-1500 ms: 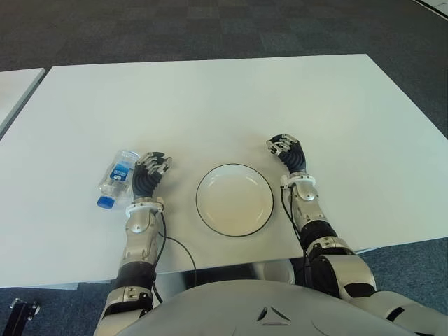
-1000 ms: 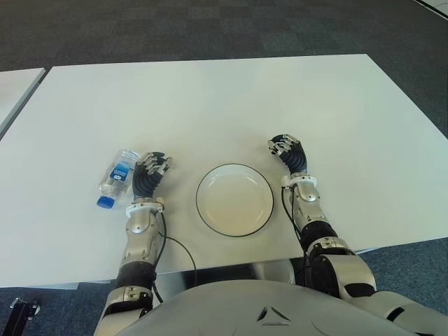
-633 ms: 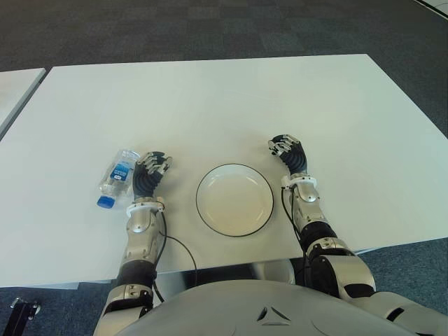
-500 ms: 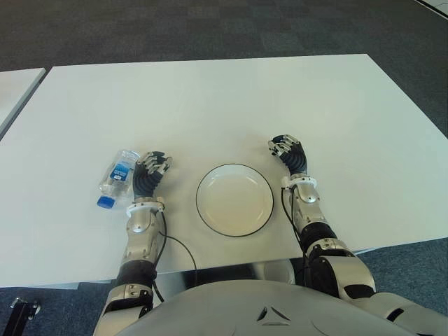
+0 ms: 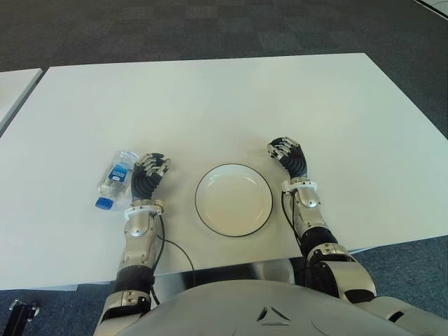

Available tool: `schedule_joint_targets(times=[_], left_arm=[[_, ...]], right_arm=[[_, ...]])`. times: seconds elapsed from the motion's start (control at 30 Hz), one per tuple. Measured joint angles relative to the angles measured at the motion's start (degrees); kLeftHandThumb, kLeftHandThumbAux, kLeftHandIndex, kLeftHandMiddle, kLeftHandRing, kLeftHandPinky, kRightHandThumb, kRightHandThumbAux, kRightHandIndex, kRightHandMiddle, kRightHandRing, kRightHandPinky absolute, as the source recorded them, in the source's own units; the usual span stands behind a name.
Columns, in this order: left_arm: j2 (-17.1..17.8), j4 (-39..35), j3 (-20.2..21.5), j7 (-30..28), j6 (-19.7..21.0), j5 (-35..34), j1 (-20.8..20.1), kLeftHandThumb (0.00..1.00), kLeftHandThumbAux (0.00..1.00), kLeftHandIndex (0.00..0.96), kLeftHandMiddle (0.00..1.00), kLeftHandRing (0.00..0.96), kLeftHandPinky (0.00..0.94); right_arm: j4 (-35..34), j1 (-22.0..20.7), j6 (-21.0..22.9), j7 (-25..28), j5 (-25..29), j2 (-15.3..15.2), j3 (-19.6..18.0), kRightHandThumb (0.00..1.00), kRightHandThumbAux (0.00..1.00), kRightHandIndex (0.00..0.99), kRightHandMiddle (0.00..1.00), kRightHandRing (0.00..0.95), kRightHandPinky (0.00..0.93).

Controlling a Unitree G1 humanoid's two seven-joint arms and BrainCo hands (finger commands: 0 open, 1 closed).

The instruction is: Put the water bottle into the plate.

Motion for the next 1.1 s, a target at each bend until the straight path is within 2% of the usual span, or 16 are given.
schedule_joint_targets(times=[0.23, 0.33, 0.47, 0.7, 0.93, 1.0, 1.07, 1.1], left_arm=[[-0.8, -13.8, -2.8, 9.7, -0.4, 16.7, 5.7, 0.704, 0.718, 0.429, 0.531, 0.516, 0.514], [-0.9, -16.9, -3.5, 14.2, -0.2, 23.1, 6.7, 0.706, 0.718, 0.429, 0.522, 0.522, 0.527], [-0.4, -19.9, -5.2, 20.2, 0.5, 32.6, 7.8, 0.708, 0.718, 0.428, 0.505, 0.514, 0.496], [3.5, -22.8, -7.7, 32.7, 2.2, 48.0, 9.8, 0.709, 0.718, 0.427, 0.47, 0.482, 0.47], [7.5, -26.5, -7.6, 44.5, 3.8, 55.8, 9.4, 0.704, 0.721, 0.421, 0.418, 0.432, 0.412], [8.4, -27.5, -7.5, 47.5, 4.5, 57.1, 9.0, 0.697, 0.723, 0.415, 0.39, 0.402, 0.377], [8.8, -28.1, -7.4, 50.7, 5.6, 58.2, 8.8, 0.686, 0.721, 0.408, 0.341, 0.335, 0.302], [8.7, -28.1, -7.3, 52.3, 6.4, 58.6, 8.6, 0.559, 0.678, 0.327, 0.306, 0.289, 0.25]], right_arm=[[0.0, -0.1, -0.1, -0.2, 0.0, -0.3, 0.0, 0.71, 0.732, 0.428, 0.481, 0.482, 0.494], [0.0, -0.1, 0.2, -0.5, -0.1, -0.3, 0.0, 0.709, 0.732, 0.427, 0.479, 0.482, 0.499], [0.1, -0.2, 0.9, -1.0, -0.1, -0.3, 0.0, 0.708, 0.732, 0.427, 0.483, 0.489, 0.52], [0.0, -0.2, 1.0, -1.2, -0.1, -0.1, 0.2, 0.709, 0.733, 0.428, 0.487, 0.491, 0.514], [0.2, -0.2, 0.9, -1.1, 0.0, 0.0, 0.2, 0.71, 0.733, 0.427, 0.484, 0.482, 0.502], [0.4, -0.3, 0.9, -1.1, 0.1, 0.1, 0.1, 0.71, 0.733, 0.427, 0.483, 0.48, 0.501], [0.5, -0.3, 0.9, -1.2, 0.1, 0.2, 0.0, 0.71, 0.733, 0.427, 0.481, 0.478, 0.5], [0.5, -0.3, 0.9, -1.2, 0.1, 0.2, 0.0, 0.71, 0.733, 0.427, 0.481, 0.477, 0.499]])
